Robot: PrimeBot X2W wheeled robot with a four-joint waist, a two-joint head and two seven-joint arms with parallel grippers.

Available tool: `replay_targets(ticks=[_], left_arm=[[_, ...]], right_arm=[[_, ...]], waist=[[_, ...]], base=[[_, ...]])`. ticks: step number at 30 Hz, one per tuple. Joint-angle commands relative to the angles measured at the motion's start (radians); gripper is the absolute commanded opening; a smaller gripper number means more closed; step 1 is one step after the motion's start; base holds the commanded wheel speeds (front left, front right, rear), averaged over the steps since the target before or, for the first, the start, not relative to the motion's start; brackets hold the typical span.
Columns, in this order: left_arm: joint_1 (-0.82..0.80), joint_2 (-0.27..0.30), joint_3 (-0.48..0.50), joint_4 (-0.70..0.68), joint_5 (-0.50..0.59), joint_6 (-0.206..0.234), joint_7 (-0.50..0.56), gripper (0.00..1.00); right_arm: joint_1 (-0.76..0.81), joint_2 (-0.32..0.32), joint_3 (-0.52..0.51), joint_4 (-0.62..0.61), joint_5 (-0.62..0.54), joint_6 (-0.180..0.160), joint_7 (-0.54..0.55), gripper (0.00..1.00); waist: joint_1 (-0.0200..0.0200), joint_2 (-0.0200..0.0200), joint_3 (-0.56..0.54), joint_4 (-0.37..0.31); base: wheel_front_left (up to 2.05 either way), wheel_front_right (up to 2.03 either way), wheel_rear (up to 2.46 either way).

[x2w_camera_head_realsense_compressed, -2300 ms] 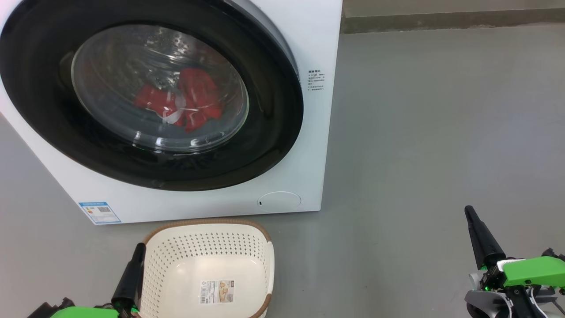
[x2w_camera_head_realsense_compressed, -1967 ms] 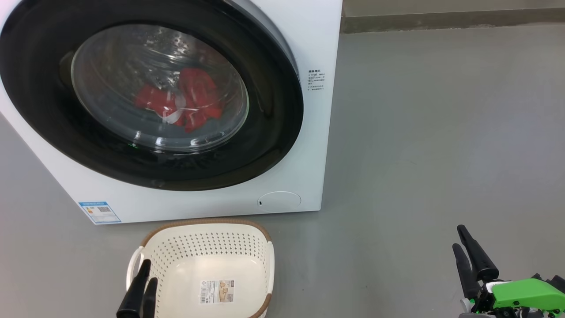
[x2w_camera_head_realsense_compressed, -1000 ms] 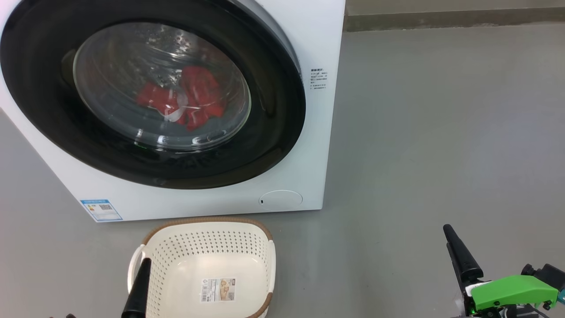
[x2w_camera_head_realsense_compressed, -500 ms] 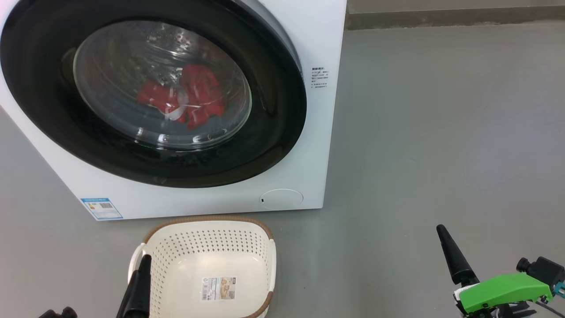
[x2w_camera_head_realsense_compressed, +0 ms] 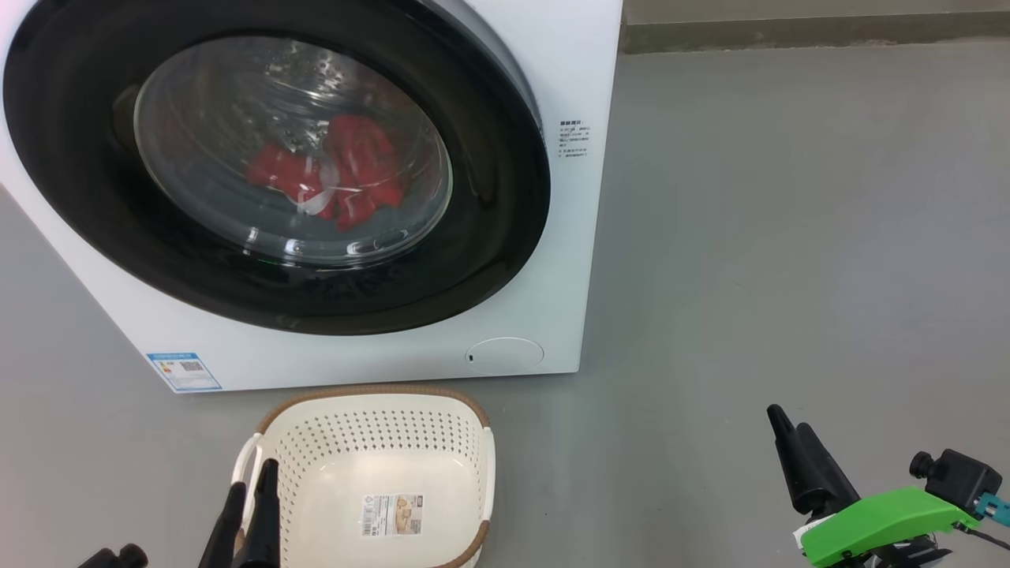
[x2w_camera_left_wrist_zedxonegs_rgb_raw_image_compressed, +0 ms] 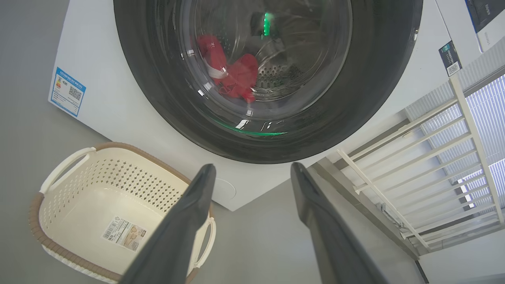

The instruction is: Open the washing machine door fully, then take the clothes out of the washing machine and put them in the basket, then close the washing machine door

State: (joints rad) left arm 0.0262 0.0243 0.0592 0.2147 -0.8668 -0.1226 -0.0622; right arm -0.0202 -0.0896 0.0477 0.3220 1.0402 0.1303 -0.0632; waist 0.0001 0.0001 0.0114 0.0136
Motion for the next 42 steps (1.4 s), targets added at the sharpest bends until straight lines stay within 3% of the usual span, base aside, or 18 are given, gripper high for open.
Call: replay_targets(ticks=[1,42], left_arm=[[-0.005,0.016,0.012,-0.035,0.042,0.0,-0.015,1.0],[0.045,0.023,0.0,-0.087,0.56,0.004,-0.133,1.0]], right_arm=[[-0.029,-0.019,0.015,-0.027,-0.034,0.0,-0.015,1.0],[-0.003,-0.061,0.059,-0.032,-0.403,0.0,-0.133,1.0]], waist=[[-0.0001,-0.0001,0.0,0.0],[-0.0001,-0.0001,-0.001,-0.002]], base=[[0.0,0.0,0.0],[0.0,0.0,0.0]])
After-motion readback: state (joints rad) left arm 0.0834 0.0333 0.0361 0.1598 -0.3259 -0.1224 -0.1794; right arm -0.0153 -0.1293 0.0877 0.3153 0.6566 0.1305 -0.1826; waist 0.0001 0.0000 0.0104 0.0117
